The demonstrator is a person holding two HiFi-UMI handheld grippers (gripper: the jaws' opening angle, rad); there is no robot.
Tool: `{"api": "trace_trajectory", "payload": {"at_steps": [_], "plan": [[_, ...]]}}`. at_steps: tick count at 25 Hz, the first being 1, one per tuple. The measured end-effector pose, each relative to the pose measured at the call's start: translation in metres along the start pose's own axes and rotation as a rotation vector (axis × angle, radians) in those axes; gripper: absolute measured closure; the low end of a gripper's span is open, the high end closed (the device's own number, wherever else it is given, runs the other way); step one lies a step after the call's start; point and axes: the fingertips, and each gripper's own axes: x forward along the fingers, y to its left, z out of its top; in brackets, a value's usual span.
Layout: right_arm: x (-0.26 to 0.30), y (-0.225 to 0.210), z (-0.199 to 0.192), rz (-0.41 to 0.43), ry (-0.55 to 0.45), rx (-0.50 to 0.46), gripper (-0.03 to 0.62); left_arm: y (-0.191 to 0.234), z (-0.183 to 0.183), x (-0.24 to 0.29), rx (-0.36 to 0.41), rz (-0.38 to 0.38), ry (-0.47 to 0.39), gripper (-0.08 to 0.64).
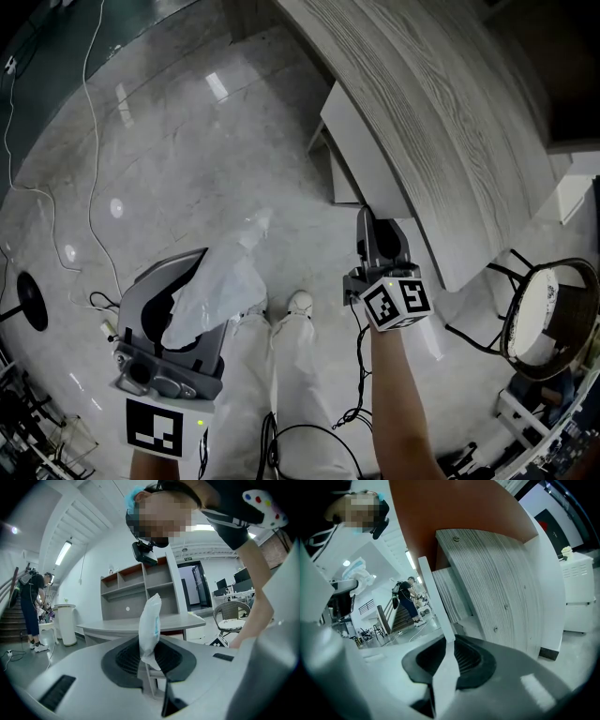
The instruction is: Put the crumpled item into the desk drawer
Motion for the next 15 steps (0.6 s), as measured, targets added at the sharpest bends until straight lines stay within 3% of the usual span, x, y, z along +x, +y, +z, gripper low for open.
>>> {"api": "trace_trajectory", "payload": {"at_steps": [15], "plan": [[-0.005, 0.013, -0.006, 0.032, 0.054, -0.109, 0.535, -0.001, 0.003, -0.004, 0.004, -0.008, -0.012, 0.492]]}}
